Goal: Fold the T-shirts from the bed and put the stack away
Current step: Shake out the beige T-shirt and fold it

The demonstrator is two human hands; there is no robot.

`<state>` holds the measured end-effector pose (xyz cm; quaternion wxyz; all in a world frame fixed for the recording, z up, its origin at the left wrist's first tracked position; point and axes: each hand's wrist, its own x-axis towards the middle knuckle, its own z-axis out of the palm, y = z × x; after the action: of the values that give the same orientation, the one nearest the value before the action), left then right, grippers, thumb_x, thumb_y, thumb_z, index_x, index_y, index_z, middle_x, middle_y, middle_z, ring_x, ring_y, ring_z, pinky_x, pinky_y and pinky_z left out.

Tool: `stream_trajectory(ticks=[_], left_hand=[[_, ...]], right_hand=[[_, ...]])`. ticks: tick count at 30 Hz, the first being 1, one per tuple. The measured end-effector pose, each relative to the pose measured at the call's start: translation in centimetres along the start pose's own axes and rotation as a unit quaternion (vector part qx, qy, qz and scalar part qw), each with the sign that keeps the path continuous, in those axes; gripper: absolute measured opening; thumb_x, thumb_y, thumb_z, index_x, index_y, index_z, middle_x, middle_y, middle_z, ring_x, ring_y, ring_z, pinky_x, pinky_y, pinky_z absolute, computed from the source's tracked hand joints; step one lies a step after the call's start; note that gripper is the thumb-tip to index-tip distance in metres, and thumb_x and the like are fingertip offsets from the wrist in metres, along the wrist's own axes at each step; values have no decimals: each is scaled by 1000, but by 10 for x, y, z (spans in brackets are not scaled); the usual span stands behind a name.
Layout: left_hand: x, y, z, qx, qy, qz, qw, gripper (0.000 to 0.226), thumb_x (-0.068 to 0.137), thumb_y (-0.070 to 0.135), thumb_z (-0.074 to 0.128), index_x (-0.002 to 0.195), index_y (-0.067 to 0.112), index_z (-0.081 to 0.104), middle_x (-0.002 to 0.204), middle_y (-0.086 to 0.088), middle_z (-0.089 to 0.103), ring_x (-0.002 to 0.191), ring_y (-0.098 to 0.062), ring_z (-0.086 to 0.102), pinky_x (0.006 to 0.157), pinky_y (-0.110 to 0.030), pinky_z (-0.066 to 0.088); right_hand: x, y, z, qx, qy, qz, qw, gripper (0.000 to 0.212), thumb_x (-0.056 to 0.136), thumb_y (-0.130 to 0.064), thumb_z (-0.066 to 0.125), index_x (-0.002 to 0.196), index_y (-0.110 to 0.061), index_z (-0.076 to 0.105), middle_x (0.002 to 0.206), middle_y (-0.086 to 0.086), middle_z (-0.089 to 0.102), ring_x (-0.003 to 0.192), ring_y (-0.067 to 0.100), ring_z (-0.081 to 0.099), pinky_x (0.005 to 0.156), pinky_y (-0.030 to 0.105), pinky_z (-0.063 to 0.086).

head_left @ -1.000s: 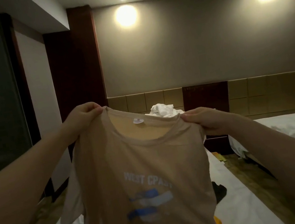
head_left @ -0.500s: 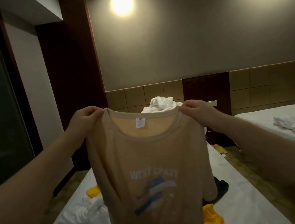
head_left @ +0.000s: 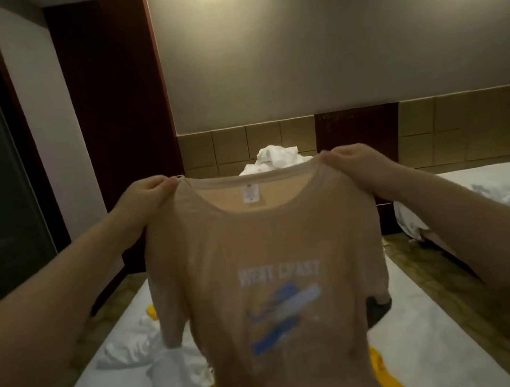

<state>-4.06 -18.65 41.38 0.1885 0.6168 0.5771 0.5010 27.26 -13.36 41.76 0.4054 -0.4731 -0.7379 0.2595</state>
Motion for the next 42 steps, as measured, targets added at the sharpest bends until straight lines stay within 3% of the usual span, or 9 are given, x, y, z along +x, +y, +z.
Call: stream_trajectory(ticks=[5,8,10,12,16,22,30,35,42], left_hand=[[-21,0,15,-162,-27,-97,982,21,94,29,51,85,15,65,89,-8,66,71,-15,65,60,-26,52],[-44,6,32,-351,13,-198,915,22,91,28,57,81,10,66,64,-4,68,48,-11,64,48,-21,53],[-63,8,52,-432,29,-226,873,22,89,28,59,80,9,66,64,-5,69,53,-14,66,52,-25,55],[-87,7,80,-425,64,-207,879,19,91,25,58,85,9,67,74,-8,70,68,-19,67,65,-29,56],[-135,0,122,-269,131,-95,949,18,91,24,56,75,17,61,58,7,58,60,-8,52,57,-26,45],[-153,-11,126,-187,137,-72,970,18,91,29,55,75,22,59,69,3,64,68,-15,60,69,-38,52],[-156,-7,127,-112,126,-18,985,15,93,22,53,79,27,57,74,7,63,70,-6,60,69,-31,53],[-158,-11,131,-112,133,-13,985,18,93,24,53,76,31,55,72,10,64,70,-1,60,68,-32,55],[-158,-11,126,-128,117,1,985,14,87,41,54,74,35,52,74,30,62,72,8,59,58,-11,49]], right_hand=[[-17,-5,5,233,-154,136,950,17,97,-10,45,94,-3,60,79,5,64,56,4,64,50,18,52],[-32,-7,23,402,-124,200,885,13,91,-4,51,101,-6,59,92,11,66,69,14,66,63,29,57],[-47,-7,45,468,-74,215,854,14,87,-6,58,101,-6,59,94,14,66,75,19,64,68,32,57],[-69,-6,76,502,-9,210,839,12,87,-8,61,97,-3,61,92,15,67,80,22,65,76,39,57],[-116,3,132,313,132,135,931,11,86,-16,63,79,-8,64,63,1,64,67,16,59,63,32,50],[-137,-6,153,252,110,98,956,13,86,-17,65,73,-20,64,62,-5,69,61,9,65,61,25,53],[-145,-9,152,273,96,61,955,11,88,-16,60,83,-22,66,76,-1,72,75,15,69,68,30,58],[-146,-10,152,308,87,50,946,14,89,-11,58,81,-18,67,68,0,71,63,10,66,57,21,53],[-146,-9,151,377,30,31,925,24,96,-8,45,84,-16,65,68,1,70,64,12,67,53,18,53]])
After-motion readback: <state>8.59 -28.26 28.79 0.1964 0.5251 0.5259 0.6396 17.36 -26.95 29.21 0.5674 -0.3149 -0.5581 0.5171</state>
